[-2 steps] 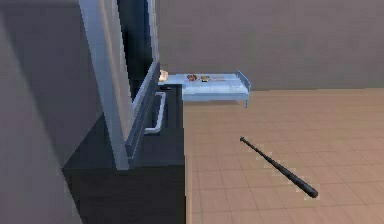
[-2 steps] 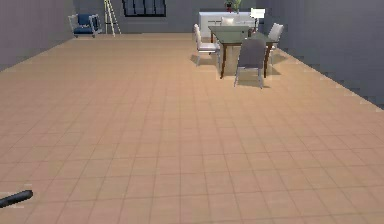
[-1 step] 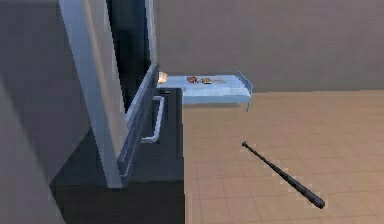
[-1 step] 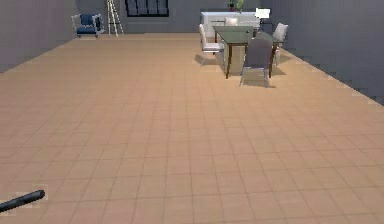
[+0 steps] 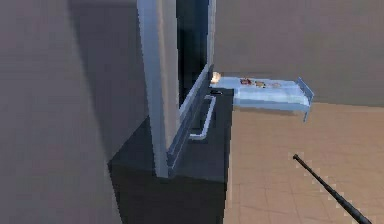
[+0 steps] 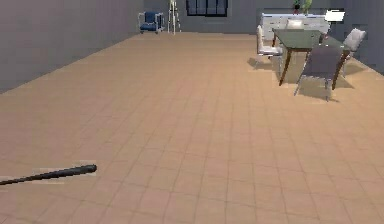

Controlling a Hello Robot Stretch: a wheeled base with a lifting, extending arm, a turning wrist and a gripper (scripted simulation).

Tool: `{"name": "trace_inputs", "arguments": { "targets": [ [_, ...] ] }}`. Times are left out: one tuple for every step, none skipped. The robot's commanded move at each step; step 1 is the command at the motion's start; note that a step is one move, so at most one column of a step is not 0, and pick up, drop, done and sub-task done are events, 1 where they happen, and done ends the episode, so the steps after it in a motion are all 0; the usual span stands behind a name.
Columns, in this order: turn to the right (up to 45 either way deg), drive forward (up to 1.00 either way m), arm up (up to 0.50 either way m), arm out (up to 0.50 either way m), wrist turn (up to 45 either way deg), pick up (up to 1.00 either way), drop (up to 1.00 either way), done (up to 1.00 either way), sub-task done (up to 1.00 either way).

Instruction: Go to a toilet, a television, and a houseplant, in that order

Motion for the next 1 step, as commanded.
{"name": "trace_inputs", "arguments": {
  "targets": [
    [0.0,0.00,0.00,0.00,0.0,0.00,0.00,0.00,1.00]
  ]
}}
